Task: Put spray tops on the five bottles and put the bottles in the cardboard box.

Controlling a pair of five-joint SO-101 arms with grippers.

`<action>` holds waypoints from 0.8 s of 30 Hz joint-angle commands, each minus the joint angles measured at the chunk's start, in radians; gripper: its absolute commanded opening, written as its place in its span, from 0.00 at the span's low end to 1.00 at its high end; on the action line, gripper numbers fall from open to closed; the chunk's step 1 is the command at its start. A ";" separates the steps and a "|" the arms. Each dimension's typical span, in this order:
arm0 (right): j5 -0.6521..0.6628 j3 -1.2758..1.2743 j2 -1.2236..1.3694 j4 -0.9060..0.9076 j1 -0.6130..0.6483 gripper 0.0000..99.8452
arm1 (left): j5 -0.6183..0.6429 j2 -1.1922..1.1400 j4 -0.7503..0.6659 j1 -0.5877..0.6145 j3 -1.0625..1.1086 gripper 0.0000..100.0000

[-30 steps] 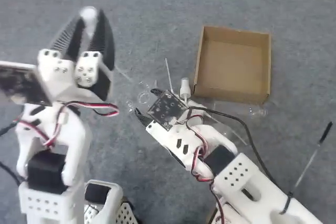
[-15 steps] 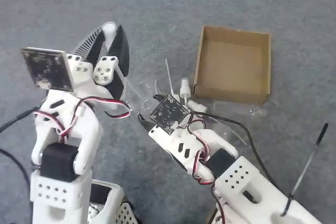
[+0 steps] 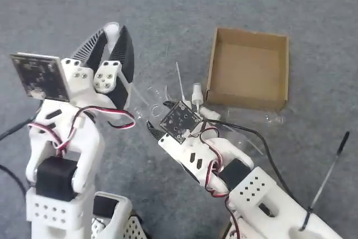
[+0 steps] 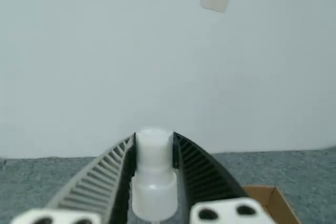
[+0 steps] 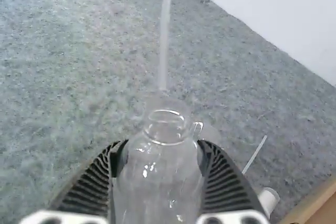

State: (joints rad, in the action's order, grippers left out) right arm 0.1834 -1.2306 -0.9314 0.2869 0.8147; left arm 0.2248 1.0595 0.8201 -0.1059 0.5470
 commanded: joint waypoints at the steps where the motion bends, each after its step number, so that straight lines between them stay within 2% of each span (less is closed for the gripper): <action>1: -0.012 0.009 -0.033 -0.028 0.001 0.01 | 0.014 0.015 -0.031 -0.035 -0.041 0.01; 6: -0.012 0.009 -0.035 -0.027 0.002 0.01 | 0.012 0.017 -0.025 -0.109 0.041 0.01; 11: -0.012 0.008 -0.041 -0.027 0.002 0.01 | 0.009 0.025 -0.057 -0.109 0.148 0.01; 24: -0.011 -0.026 -0.042 -0.064 0.001 0.01 | 0.009 0.026 -0.040 -0.118 0.237 0.01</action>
State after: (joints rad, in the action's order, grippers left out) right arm 0.1834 -1.2704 -0.9375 0.2716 0.8163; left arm 0.2309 1.0579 0.7925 -0.2163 0.7864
